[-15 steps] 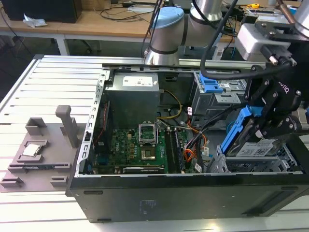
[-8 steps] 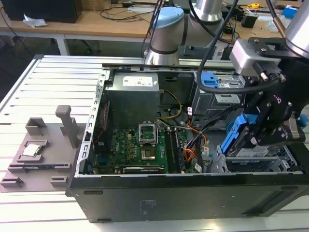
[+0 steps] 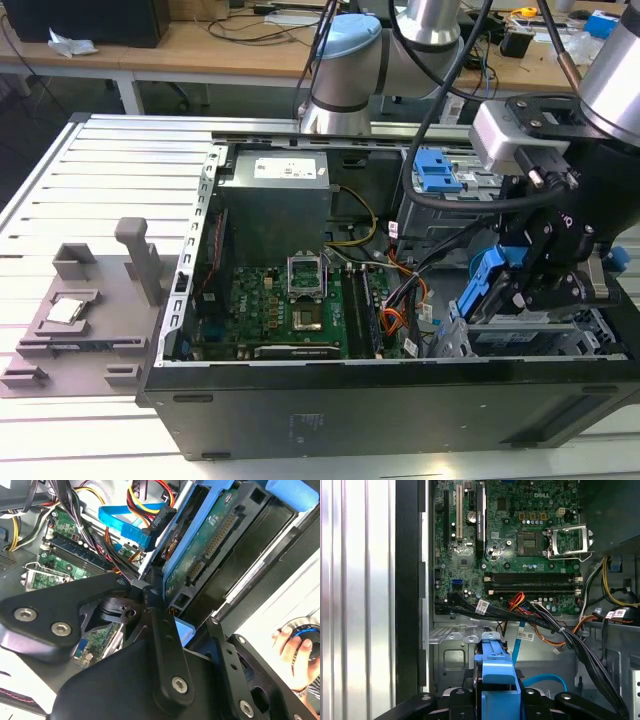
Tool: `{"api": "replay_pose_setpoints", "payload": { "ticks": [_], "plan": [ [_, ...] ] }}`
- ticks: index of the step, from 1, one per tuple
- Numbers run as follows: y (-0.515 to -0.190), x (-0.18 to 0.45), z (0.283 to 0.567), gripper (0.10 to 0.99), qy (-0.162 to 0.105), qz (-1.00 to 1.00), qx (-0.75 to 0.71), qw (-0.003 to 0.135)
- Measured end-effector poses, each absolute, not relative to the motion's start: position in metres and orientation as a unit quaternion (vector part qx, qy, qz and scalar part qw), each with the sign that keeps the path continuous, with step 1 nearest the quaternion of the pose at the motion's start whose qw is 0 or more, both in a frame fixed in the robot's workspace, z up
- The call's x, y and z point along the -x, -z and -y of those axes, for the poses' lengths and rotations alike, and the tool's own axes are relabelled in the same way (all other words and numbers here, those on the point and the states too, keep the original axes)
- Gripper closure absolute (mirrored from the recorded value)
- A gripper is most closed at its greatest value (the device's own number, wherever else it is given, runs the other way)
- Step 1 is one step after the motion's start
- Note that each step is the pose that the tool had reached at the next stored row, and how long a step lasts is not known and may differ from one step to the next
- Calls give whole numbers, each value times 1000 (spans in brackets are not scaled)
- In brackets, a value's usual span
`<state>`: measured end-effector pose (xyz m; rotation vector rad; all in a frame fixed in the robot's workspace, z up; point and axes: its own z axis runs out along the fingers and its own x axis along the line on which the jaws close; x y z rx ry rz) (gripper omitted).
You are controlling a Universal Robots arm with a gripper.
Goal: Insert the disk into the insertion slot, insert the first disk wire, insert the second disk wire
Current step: 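Insert the disk into the insertion slot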
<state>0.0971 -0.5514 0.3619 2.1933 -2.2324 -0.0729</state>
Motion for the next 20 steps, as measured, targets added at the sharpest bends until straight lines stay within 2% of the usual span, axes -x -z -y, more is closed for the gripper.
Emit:
{"api": "replay_pose_setpoints", "payload": {
  "ticks": [8,9,10,15,16,17,18,19,20],
  "plan": [
    [-362,-97,551,722,23,713,-701,5],
    [-362,-97,551,710,23,713,-701,6],
    [-362,-97,551,647,23,713,-701,6],
    [-362,-97,551,647,23,713,-701,6],
    [-362,-97,551,663,23,713,-701,6],
    [-362,-97,551,725,23,713,-701,6],
    [-362,-97,551,725,23,713,-701,6],
    [-362,-97,551,851,23,713,-701,6],
    [-362,-97,551,851,23,713,-701,6]
  ]
}}
